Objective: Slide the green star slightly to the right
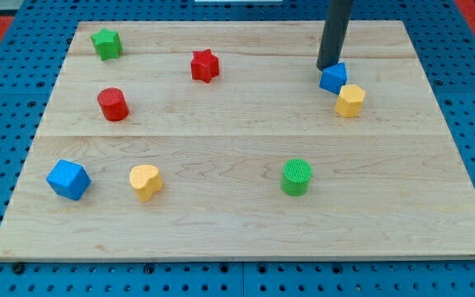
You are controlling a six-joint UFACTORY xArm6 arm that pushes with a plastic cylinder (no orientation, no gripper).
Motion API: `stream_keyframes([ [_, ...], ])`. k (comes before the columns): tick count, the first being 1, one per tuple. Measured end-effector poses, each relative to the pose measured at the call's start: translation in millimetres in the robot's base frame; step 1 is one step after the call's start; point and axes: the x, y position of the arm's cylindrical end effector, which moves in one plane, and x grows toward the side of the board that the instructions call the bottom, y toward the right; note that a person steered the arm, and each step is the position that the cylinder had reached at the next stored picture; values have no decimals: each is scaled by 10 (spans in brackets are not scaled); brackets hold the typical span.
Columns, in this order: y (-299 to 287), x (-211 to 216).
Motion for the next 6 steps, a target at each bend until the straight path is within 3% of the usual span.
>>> stream_keyframes([
  [1,-116,-147],
  [3,-1046,-985],
  [4,-1146,-1052],
  [6,-2347,-1108],
])
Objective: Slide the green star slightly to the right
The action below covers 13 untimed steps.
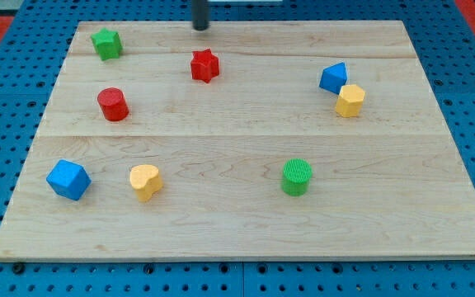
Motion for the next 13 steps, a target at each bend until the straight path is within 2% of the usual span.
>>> stream_keyframes([
  [1,-74,-5],
  [2,-400,-6],
  [3,-1057,-8],
  [6,-1789,-9],
  [10,-1689,438],
  [12,-1568,446],
  [13,-1239,446],
])
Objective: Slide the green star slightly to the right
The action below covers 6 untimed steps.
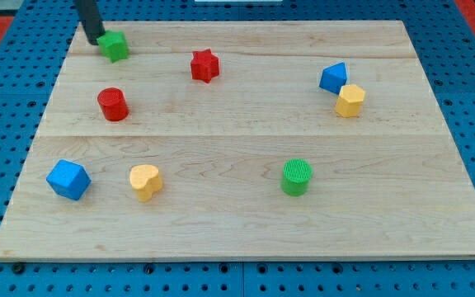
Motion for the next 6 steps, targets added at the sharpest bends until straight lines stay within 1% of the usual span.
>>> stream_keyframes([
  [2,33,0],
  [3,230,11],
  [4,251,11],
  [5,3,-29],
  [6,-395,-41],
])
